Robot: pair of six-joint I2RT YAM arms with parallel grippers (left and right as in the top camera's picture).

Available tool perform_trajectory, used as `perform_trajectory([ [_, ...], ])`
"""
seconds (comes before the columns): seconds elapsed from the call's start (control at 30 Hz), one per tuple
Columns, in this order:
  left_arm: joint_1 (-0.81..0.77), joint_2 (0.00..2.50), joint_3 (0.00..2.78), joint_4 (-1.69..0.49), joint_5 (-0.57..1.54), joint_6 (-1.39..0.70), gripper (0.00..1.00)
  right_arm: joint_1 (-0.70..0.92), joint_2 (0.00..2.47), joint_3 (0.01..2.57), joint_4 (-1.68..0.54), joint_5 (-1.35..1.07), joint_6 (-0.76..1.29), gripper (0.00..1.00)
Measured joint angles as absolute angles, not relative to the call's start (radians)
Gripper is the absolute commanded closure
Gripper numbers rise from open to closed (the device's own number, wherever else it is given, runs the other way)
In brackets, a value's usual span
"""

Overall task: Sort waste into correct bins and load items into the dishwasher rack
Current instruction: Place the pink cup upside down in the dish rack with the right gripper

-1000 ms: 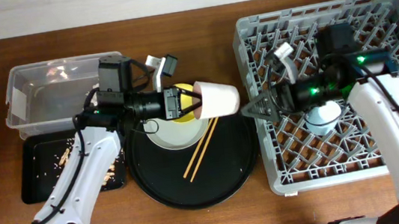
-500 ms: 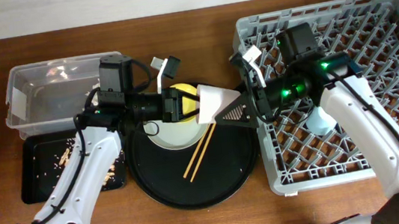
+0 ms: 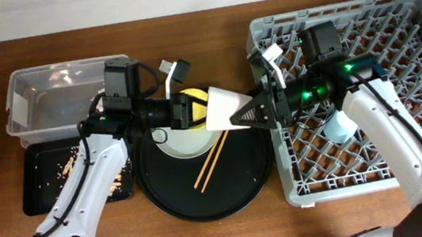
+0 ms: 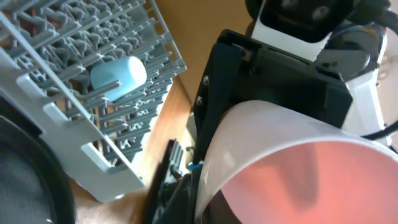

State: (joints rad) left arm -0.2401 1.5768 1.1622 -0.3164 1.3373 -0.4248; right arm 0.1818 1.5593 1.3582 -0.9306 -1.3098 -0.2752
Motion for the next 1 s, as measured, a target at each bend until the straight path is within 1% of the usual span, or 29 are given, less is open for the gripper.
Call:
perform_trajectory([
  [0.03,-0.240,1.577,1.162,-0.321,1.315,-0.424,0.48,0.182,1.559,1.358,-0.936,-1.272,-0.276,0.48],
  [0.07,-0.240,1.577,1.162,-0.329,1.289,-0.416,0.47,0.182,1.559,1.358,-0.950,-1.216,-0.277,0.51],
  [0.13,-0.239,1.578,1.164,-0.372,1.191,-0.393,0.46,0.181,1.559,1.359,-0.980,-1.110,-0.278,0.51],
  [0.23,-0.239,1.578,1.164,-0.508,0.995,-0.342,0.45,0.158,1.559,1.361,-1.032,-0.952,-0.272,0.52],
  [0.3,-0.223,1.578,1.163,-0.627,0.842,-0.304,0.44,0.102,1.559,1.388,-1.132,-0.801,-0.252,0.52],
  [0.37,-0.191,1.576,1.163,-0.728,0.691,-0.274,0.43,0.045,1.559,1.457,-1.219,-0.657,-0.213,0.52],
  [0.4,-0.184,1.576,1.163,-0.744,0.659,-0.270,0.43,0.022,1.559,1.492,-1.253,-0.599,-0.192,0.53],
  [0.43,-0.166,1.564,1.162,-0.799,0.551,-0.260,0.42,-0.021,1.559,1.570,-1.309,-0.481,-0.138,0.54],
  [0.57,-0.155,1.479,1.162,-0.850,0.357,-0.249,0.41,-0.089,1.561,1.711,-1.383,-0.241,-0.021,0.55],
  [0.67,-0.155,1.445,1.163,-0.850,0.311,-0.249,0.41,-0.133,1.633,1.838,-1.456,-0.168,0.023,0.55],
  [0.8,-0.155,1.445,1.162,-0.854,0.294,-0.249,0.41,-0.180,1.835,1.959,-1.483,-0.138,0.033,0.55],
  [1.0,-0.155,1.445,1.162,-0.854,0.294,-0.247,0.40,-0.184,2.003,1.966,-1.484,-0.131,0.037,0.52],
])
